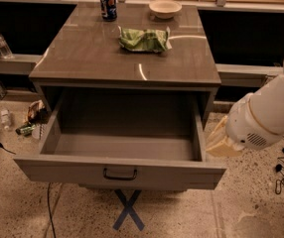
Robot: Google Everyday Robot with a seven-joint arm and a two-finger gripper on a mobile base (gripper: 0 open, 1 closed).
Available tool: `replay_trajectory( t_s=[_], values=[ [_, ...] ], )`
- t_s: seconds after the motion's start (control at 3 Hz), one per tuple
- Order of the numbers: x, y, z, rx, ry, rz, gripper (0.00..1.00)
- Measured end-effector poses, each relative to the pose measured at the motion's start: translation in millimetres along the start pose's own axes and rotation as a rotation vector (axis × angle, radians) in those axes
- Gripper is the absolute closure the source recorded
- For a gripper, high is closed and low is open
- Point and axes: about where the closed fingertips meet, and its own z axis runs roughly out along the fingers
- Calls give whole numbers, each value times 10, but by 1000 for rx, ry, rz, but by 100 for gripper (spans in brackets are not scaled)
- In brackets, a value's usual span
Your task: Close top drawer
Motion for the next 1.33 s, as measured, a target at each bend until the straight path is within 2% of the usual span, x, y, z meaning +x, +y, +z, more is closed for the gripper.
replay_trajectory(
  t_s=[0.33, 0.67, 1.0, 1.33],
  values=[
    [32, 279, 350, -44, -73, 31, 100],
    [71, 471, 699, -33, -106, 46, 100],
    [83, 533, 1057, 9, -138, 56, 100],
    [42, 546, 1374, 49, -189, 37, 100]
  ],
)
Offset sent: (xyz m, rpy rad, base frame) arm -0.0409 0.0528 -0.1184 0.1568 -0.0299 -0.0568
